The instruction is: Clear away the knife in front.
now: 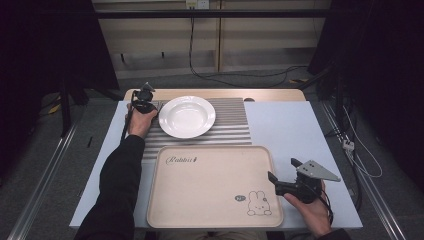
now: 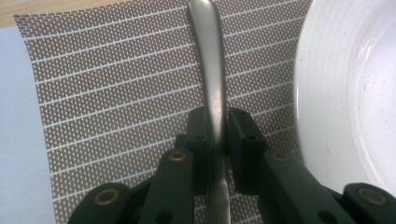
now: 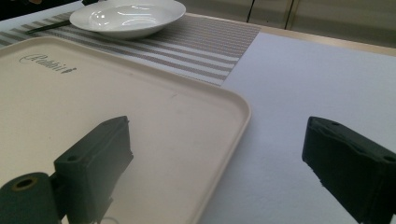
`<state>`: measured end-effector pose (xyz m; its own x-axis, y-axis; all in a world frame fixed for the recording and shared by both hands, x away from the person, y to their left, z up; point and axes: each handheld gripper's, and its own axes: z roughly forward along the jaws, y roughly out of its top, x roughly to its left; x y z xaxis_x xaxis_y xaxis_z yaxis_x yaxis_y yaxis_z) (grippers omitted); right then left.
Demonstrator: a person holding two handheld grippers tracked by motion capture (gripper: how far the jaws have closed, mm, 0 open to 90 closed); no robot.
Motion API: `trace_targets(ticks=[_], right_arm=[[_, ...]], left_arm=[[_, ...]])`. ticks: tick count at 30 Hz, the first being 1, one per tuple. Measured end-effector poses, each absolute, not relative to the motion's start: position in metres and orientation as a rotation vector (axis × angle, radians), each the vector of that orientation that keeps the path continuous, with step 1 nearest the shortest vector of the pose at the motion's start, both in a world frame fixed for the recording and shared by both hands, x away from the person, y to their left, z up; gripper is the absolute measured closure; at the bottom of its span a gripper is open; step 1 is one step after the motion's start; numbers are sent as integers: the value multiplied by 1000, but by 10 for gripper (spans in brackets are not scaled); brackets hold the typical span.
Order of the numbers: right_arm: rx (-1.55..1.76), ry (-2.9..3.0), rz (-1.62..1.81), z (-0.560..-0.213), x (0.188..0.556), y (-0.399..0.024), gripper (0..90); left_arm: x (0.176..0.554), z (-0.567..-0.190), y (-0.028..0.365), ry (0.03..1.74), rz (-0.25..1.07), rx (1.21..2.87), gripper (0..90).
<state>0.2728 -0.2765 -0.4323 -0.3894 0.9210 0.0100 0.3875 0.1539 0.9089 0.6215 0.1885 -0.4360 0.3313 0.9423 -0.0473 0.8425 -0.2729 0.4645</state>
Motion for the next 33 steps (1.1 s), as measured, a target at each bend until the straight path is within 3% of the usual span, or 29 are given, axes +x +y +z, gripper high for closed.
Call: trace_targets(ticks=[33], right_arm=[[1246, 1865, 1199, -432, 273, -275, 79]], left_arm=[[608, -408, 202, 1524, 330, 2185, 799]])
